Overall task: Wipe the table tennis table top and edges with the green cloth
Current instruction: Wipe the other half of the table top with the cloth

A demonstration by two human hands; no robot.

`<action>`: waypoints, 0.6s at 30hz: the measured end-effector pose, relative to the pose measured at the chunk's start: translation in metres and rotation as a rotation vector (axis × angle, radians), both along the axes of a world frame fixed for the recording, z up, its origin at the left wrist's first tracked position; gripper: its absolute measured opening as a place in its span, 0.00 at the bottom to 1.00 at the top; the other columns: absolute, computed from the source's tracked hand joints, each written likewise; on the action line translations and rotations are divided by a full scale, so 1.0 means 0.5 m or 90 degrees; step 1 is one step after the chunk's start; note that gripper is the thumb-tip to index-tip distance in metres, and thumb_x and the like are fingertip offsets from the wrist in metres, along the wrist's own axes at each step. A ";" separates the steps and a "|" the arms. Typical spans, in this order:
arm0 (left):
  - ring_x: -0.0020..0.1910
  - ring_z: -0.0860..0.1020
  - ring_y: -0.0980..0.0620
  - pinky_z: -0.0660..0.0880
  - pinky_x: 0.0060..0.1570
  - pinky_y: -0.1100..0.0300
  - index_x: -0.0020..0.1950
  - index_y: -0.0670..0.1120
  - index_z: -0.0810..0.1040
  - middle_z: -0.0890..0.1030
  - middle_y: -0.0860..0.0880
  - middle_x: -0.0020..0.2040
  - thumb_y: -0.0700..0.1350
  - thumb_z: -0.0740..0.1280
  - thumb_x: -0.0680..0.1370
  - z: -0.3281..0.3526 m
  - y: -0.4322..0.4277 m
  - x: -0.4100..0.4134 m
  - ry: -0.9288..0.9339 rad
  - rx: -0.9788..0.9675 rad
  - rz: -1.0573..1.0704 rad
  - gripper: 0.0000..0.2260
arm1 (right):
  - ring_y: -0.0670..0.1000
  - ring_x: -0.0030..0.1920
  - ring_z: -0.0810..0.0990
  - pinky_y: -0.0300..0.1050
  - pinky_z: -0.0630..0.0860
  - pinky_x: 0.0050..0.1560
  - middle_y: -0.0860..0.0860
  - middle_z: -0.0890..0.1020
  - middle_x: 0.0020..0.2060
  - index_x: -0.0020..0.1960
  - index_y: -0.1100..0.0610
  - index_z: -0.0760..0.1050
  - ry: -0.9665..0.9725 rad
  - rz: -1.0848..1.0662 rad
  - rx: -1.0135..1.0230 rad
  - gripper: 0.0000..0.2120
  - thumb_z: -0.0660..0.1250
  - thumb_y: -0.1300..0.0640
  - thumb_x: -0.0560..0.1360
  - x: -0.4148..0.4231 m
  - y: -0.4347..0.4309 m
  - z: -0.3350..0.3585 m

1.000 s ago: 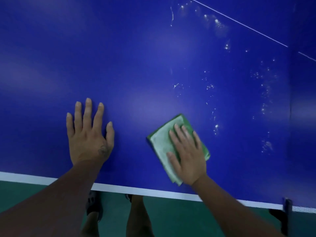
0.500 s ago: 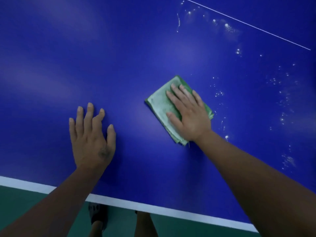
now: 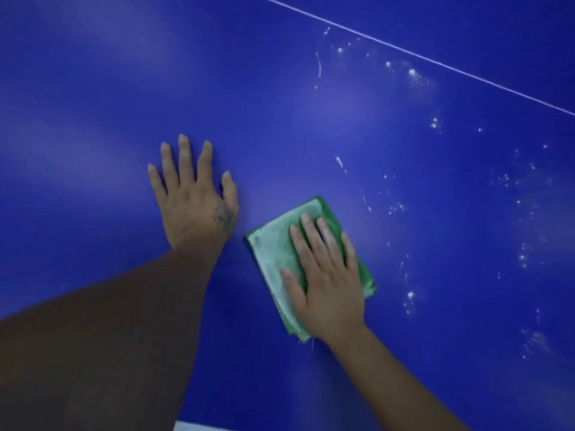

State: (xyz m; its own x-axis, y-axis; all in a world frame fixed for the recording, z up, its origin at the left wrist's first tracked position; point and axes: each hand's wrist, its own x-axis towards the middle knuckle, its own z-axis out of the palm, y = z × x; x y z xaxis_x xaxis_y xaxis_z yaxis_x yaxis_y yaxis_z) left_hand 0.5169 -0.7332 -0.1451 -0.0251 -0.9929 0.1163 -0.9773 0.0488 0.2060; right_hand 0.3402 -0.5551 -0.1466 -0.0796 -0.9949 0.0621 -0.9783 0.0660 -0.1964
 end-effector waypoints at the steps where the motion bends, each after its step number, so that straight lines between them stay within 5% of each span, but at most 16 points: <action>1: 0.87 0.54 0.40 0.50 0.84 0.36 0.86 0.50 0.65 0.59 0.45 0.88 0.58 0.55 0.87 -0.001 -0.001 -0.001 -0.002 -0.005 -0.002 0.28 | 0.51 0.87 0.55 0.64 0.57 0.85 0.47 0.57 0.88 0.87 0.50 0.62 -0.004 0.009 -0.001 0.32 0.60 0.40 0.86 -0.005 -0.015 -0.001; 12: 0.87 0.55 0.41 0.49 0.85 0.37 0.85 0.50 0.67 0.60 0.45 0.87 0.56 0.57 0.85 0.004 -0.004 -0.006 0.007 -0.003 0.013 0.28 | 0.51 0.88 0.52 0.61 0.46 0.86 0.50 0.56 0.88 0.88 0.50 0.56 0.030 -0.163 0.017 0.33 0.52 0.39 0.86 -0.043 -0.453 0.009; 18: 0.87 0.56 0.39 0.50 0.84 0.36 0.85 0.49 0.68 0.61 0.44 0.87 0.55 0.59 0.85 0.005 -0.005 -0.009 0.011 -0.015 0.007 0.28 | 0.52 0.88 0.52 0.61 0.46 0.86 0.51 0.54 0.88 0.88 0.52 0.55 0.024 -0.179 0.010 0.33 0.53 0.42 0.86 0.006 -0.433 0.006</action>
State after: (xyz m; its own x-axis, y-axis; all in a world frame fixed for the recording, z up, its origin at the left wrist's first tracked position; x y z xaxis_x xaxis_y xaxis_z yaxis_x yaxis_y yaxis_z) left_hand 0.5123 -0.7355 -0.1424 -0.0127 -0.9900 0.1407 -0.9742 0.0440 0.2212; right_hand 0.3434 -0.7713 -0.1436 -0.3506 -0.9349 0.0547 -0.9277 0.3387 -0.1570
